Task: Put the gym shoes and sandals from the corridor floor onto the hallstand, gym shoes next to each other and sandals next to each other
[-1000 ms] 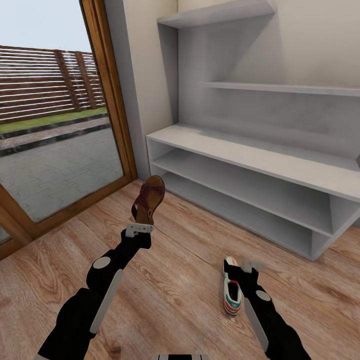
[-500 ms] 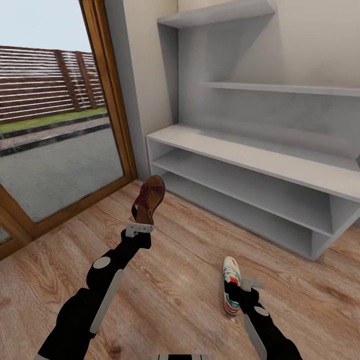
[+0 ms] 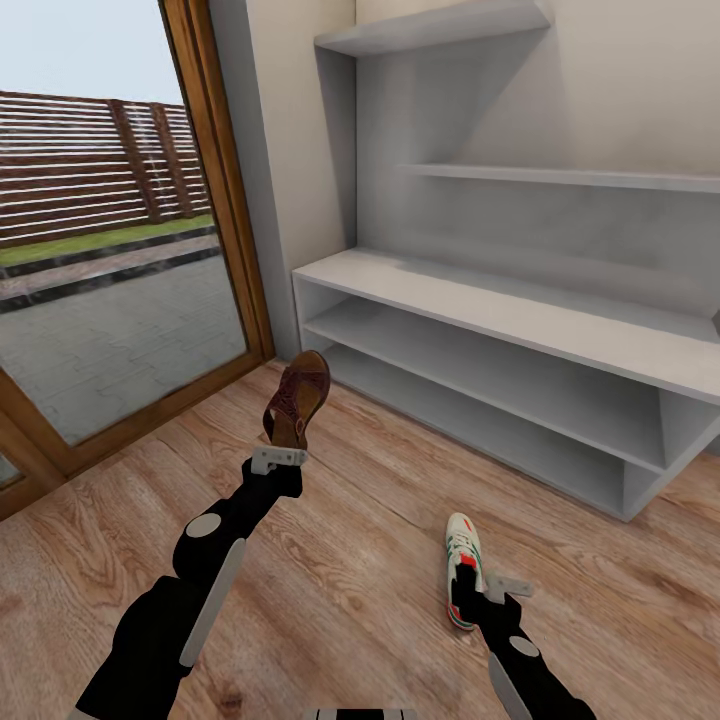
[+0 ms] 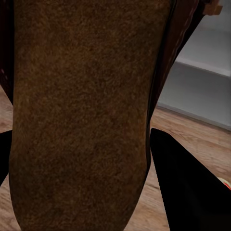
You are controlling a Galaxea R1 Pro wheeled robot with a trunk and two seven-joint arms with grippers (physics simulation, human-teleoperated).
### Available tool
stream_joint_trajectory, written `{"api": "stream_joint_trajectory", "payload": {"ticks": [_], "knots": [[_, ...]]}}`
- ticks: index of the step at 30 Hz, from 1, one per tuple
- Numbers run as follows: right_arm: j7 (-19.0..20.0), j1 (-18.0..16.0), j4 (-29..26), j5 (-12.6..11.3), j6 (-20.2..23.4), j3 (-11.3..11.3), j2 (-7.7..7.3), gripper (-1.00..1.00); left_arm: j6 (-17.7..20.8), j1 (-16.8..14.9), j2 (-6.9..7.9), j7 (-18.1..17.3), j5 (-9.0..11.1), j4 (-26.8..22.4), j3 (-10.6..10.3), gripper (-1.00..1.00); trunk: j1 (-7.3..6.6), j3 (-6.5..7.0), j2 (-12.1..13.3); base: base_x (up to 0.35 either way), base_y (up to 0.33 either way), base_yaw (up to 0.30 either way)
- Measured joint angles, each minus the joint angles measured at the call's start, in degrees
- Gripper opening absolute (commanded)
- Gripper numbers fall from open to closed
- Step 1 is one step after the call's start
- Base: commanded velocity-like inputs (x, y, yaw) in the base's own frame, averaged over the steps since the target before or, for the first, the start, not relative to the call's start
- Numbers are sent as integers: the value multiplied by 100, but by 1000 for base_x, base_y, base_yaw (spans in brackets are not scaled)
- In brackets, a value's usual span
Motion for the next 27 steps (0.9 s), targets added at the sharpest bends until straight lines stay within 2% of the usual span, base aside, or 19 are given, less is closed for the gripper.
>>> {"api": "stream_joint_trajectory", "payload": {"ticks": [7,27], "knots": [[3,0,-1,0,-4,12,1,100,3,0,1,1,-4,0,0,-100,0,0,0,0,0,0],[6,0,-14,-1,-4,23,10,100,9,1,1,2,-6,0,0,-100,52,-474,-26,0,0,15]]}}
